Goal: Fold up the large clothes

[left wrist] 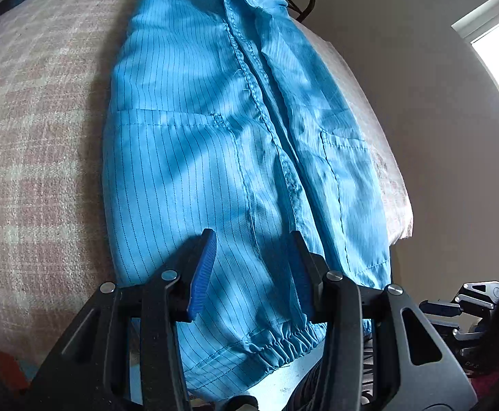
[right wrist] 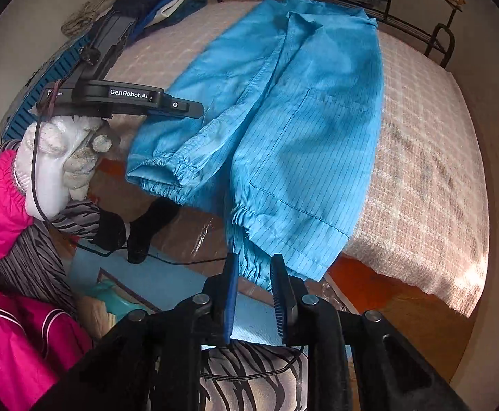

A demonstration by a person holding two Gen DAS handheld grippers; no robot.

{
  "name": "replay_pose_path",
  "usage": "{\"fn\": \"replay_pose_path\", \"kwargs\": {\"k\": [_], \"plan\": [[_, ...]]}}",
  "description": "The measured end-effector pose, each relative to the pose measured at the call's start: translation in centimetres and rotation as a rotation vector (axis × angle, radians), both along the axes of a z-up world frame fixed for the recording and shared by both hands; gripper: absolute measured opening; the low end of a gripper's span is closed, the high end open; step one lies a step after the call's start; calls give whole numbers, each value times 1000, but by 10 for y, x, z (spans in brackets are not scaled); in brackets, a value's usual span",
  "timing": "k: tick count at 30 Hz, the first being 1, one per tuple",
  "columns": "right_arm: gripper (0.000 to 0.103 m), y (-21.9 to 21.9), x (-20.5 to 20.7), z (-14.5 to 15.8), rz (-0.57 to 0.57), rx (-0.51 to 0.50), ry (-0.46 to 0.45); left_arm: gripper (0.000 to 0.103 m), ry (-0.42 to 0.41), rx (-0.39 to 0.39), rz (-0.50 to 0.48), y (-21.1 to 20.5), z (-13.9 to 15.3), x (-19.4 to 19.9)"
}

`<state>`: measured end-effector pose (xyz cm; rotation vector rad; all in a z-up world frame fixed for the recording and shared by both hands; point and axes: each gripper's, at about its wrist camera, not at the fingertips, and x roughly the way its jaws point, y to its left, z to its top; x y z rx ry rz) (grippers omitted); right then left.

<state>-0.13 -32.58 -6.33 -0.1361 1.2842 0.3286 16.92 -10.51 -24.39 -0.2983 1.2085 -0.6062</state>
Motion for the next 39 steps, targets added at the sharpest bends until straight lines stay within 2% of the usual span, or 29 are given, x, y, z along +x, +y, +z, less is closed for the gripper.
{"fn": "replay_pose_path", "kwargs": {"k": [3,5,8,10,13,16,19,20,21,22,26,29,32,35,37,39], "plan": [[29,-15,12,2,-49,29,-48,43,-13,-31,45,25,11,-8],[29,-28,25,-9,-99,22,-62,43,-5,-35,63,38,12,-15],[31,-32,42,-28,-116,41,-84,43,-10,12,80,49,11,-24],[31,-26,52,-38,-112,89,-77,43,-20,47,98,53,12,-24],[33,-6,63,-49,-67,105,-77,44,-18,63,148,65,9,-26],[49,14,72,-64,-26,88,-53,44,12,52,163,69,2,-27],[54,26,79,-78,-2,55,-42,44,60,22,138,64,-10,-30],[53,29,81,-78,13,63,-37,44,40,35,144,60,-9,-31],[47,31,84,-75,29,73,-31,44,26,58,143,58,-7,-33],[45,30,88,-69,35,95,-28,44,15,71,137,57,-4,-34],[46,12,116,-37,-60,183,-74,44,-8,63,146,61,17,-30],[49,-2,148,-17,-143,210,-125,44,-41,36,136,62,45,-21],[50,-5,186,-4,-186,180,-160,44,-98,10,116,58,78,-9],[59,-4,237,-2,-216,170,-150,44,-148,-40,97,57,105,3],[59,-4,271,-6,-251,162,-138,44,-176,-73,100,57,115,8],[59,1,302,-13,-267,108,-147,44,-163,-111,109,60,117,10]]}}
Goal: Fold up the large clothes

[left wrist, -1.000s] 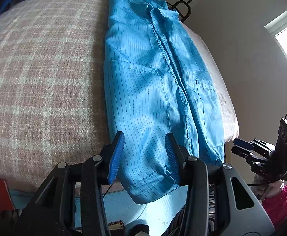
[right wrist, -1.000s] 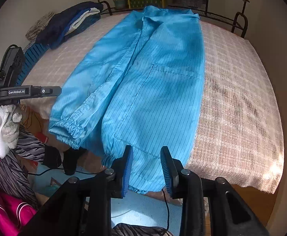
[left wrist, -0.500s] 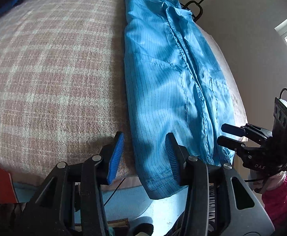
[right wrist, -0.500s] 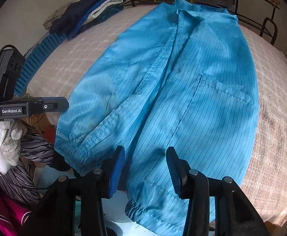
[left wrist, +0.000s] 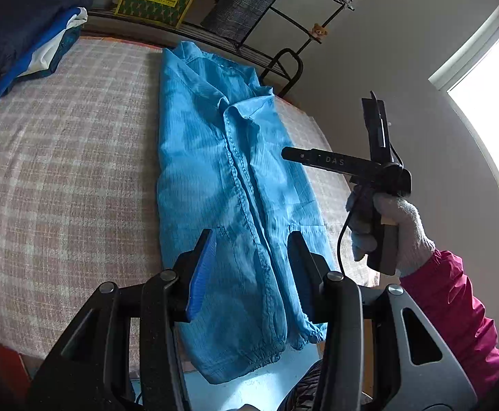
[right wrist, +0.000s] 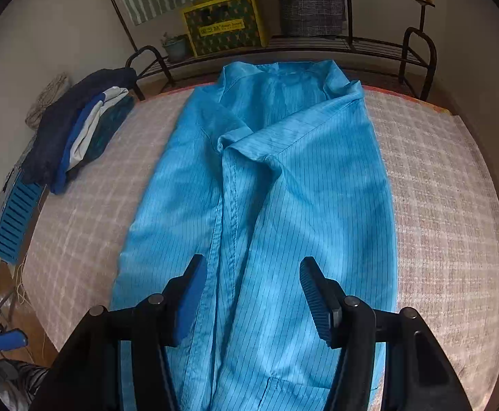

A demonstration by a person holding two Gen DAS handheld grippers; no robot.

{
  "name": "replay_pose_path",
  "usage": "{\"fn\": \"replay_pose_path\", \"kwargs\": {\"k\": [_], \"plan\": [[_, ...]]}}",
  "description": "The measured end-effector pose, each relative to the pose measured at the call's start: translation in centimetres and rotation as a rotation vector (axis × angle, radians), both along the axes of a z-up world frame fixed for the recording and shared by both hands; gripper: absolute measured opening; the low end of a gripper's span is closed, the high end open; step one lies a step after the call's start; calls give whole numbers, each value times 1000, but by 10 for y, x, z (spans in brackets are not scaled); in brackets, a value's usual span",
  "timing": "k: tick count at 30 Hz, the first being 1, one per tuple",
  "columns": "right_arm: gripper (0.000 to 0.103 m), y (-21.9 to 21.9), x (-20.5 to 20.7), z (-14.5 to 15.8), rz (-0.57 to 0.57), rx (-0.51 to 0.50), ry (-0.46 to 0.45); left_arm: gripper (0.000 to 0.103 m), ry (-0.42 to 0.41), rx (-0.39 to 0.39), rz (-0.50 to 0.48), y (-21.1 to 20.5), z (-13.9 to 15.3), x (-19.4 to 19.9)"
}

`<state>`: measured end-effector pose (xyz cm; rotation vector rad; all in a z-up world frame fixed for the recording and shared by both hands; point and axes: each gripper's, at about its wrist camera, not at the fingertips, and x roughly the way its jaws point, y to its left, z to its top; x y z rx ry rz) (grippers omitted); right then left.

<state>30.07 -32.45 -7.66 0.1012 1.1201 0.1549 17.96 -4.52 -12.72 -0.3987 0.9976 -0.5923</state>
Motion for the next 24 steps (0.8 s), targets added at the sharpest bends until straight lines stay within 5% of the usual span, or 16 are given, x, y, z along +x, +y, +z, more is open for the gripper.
{"fn": "replay_pose_path", "kwargs": {"k": [5,7,8,11,15,20,23,24], "plan": [[54,3,71,-43,-53,-122,60,44,62,-50,-60,-6,-8,-2],[30,1,91,-58,-74,-96,81,44,53,-49,-75,-7,-6,-4],[10,-1,99,-65,-88,-85,89,44,45,-45,-74,-6,-4,-4],[0,-11,116,-67,-151,-54,59,44,46,-58,-57,4,-4,1],[0,-22,145,-60,-219,-44,8,44,73,-88,-22,18,-9,9],[0,-15,176,-83,-216,-10,54,44,83,-91,-18,22,-10,12],[7,-4,172,-82,-155,-49,50,44,86,-80,-14,23,-13,12],[17,-5,170,-78,-138,-26,61,44,87,-77,-10,24,-14,13]]}}
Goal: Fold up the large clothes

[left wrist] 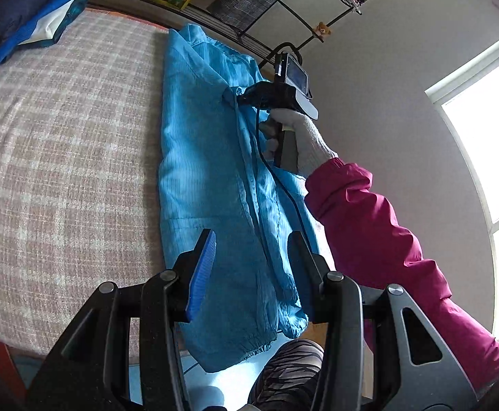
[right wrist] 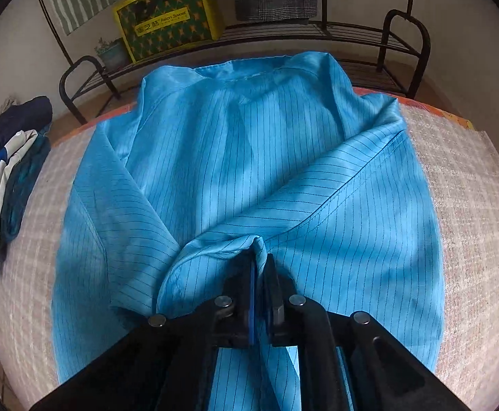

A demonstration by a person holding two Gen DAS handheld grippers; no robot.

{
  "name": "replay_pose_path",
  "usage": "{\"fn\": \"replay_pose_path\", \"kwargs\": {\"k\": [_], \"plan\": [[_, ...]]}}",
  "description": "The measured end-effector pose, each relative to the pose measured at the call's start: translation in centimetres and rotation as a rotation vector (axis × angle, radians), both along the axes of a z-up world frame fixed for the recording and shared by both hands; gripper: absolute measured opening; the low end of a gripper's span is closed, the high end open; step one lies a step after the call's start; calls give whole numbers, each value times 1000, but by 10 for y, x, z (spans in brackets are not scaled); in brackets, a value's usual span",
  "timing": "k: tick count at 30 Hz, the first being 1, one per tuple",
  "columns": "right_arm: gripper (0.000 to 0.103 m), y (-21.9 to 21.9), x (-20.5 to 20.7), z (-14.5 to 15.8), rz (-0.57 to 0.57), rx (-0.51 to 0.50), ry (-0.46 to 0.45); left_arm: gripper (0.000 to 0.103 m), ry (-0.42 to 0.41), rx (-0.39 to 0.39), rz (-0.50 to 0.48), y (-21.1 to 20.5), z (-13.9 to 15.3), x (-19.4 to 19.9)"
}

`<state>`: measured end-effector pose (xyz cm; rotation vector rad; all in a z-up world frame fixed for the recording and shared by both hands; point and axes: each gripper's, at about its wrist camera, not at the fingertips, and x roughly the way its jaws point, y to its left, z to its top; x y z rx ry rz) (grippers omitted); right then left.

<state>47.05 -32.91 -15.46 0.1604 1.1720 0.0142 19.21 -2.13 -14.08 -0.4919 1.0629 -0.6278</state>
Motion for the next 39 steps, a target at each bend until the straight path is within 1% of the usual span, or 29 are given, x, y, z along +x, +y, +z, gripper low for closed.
{"fn": "replay_pose_path", "kwargs": {"k": [1,2,4,6,8,10,12,14,16,17,18,19,20,21,22,23,24,25,27,29,32,33,34,35,36,38,39], "plan": [[26,-3,-5,8,12,35,-3,44,0,6,8,1,-1,1],[32,-5,-14,19,19,60,-26,44,-2,13,17,2,-2,1],[33,-7,-38,45,65,96,-66,44,-10,32,30,4,-2,1],[33,-8,-70,68,119,107,-88,44,-20,60,42,4,-3,1],[33,-10,-107,84,166,113,-85,44,-26,88,46,3,-6,0],[34,-7,-149,92,210,111,-73,44,-35,124,49,1,-10,-2],[35,0,-194,87,256,87,-51,44,-41,152,49,0,-15,-4],[36,6,-234,72,274,105,-3,44,-36,169,52,-1,-21,-6],[37,14,-265,56,279,126,29,44,-21,175,50,-2,-28,-8],[44,19,-278,49,291,117,35,44,-15,179,52,-2,-31,-9],[57,25,-291,42,306,76,38,44,-10,186,56,-2,-33,-10],[61,31,-300,34,325,24,42,44,-6,190,62,-1,-35,-11],[57,37,-306,26,347,-20,52,44,-1,192,68,0,-37,-11],[33,40,-311,18,366,-50,69,44,2,192,75,1,-39,-12],[19,42,-315,11,382,-47,90,44,2,195,81,2,-40,-12],[15,40,-319,8,390,-34,85,44,0,203,87,3,-40,-13],[3,40,-324,11,411,-29,63,44,-4,212,94,4,-40,-14],[2,40,-328,13,444,-17,61,44,-7,220,102,5,-41,-14],[1,42,-341,22,535,6,26,44,-5,226,113,7,-44,-15],[1,47,-353,23,611,-31,36,44,2,234,123,7,-47,-15],[1,55,-367,16,708,-112,62,44,14,241,112,1,-55,-17],[1,55,-372,15,725,-140,63,44,18,245,109,-2,-58,-19],[2,53,-374,17,717,-138,59,44,23,244,104,-4,-60,-21],[6,48,-374,21,689,-109,50,44,28,238,96,-6,-63,-23],[29,43,-375,26,645,-83,40,44,32,232,89,-9,-65,-26],[59,32,-377,36,567,3,5,45,48,227,79,-14,-73,-31],[60,33,-378,40,556,58,-15,47,63,226,72,-16,-78,-33]]}}
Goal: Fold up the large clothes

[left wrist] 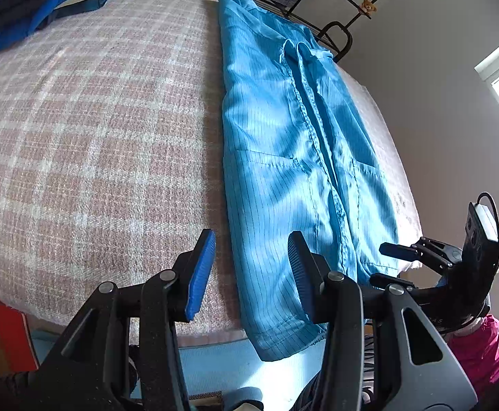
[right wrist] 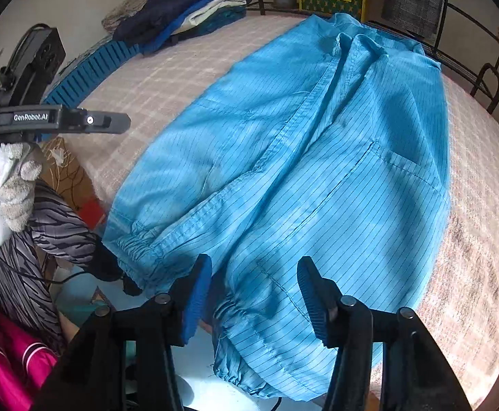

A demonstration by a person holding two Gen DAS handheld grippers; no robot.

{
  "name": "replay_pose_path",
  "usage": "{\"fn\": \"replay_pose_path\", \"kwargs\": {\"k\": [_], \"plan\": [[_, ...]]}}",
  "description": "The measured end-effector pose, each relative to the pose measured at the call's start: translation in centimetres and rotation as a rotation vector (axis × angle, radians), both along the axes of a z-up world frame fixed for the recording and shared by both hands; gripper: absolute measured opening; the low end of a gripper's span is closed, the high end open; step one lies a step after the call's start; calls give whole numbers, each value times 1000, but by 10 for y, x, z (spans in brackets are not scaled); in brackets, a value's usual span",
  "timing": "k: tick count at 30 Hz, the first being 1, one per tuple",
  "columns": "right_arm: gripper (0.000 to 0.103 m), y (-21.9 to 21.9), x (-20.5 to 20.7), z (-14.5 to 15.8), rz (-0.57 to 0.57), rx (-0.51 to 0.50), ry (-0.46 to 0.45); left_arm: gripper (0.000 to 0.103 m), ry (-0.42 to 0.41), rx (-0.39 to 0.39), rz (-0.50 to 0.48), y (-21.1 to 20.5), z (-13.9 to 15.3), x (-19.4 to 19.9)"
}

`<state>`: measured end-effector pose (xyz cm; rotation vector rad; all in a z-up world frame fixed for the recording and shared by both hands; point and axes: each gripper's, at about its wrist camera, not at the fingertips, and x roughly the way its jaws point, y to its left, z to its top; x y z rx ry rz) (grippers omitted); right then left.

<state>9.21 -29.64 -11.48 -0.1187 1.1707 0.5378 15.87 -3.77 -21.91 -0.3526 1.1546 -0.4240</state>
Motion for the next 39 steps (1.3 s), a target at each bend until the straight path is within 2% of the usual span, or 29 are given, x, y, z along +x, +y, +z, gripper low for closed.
{"fn": "replay_pose_path", "kwargs": {"k": [1,3,4,5,6,7,8,9,12,14,16,17,19,21,23,25,27,32,35,38,39], "plan": [[59,1,-1,1,0,22,-3,49,18,-4,-6,-3,-7,-2],[55,14,-4,-9,28,-19,-7,50,53,-3,-17,-8,-18,-5],[48,21,-6,-16,51,-72,-10,50,64,1,-23,-10,-23,-6],[24,27,-7,-25,71,-127,-3,50,67,8,-28,-13,-25,-8],[21,31,-8,-33,85,-169,11,50,65,15,-31,-14,-26,-9],[20,31,-10,-32,91,-161,-10,50,62,22,-34,-16,-26,-9],[9,29,-11,-30,101,-146,-1,50,61,29,-35,-16,-27,-9],[8,26,-14,-26,110,-145,3,50,60,36,-34,-17,-27,-8],[7,11,-24,-19,147,-161,13,50,62,42,-22,-16,-28,-5],[7,-4,-26,-18,111,-135,29,50,61,40,-16,-13,-27,-5],[17,-15,-25,-13,58,-34,40,50,63,40,-16,-13,-28,-4],[31,-19,-23,-9,34,11,35,50,66,43,-17,-12,-29,-4],[33,-17,-27,1,47,88,8,50,76,40,-20,-11,-31,-5],[34,-18,-32,8,48,70,-30,50,85,23,-25,-9,-33,-7],[35,-28,-33,7,-23,26,-50,50,99,-4,-23,-4,-33,-13],[43,-50,-30,3,-138,23,-57,50,121,-51,-19,1,-35,-17],[56,-79,-29,-1,-258,70,-45,52,148,-104,-12,6,-38,-23],[57,-133,-26,-18,-457,193,27,56,164,-145,9,9,-37,-22],[56,-151,-23,-32,-486,308,97,56,194,-195,25,11,-41,-15],[48,-155,-20,-47,-475,436,153,56,211,-241,13,9,-43,-10],[48,-154,-21,-50,-468,485,166,54,221,-260,-14,5,-44,-8]]}}
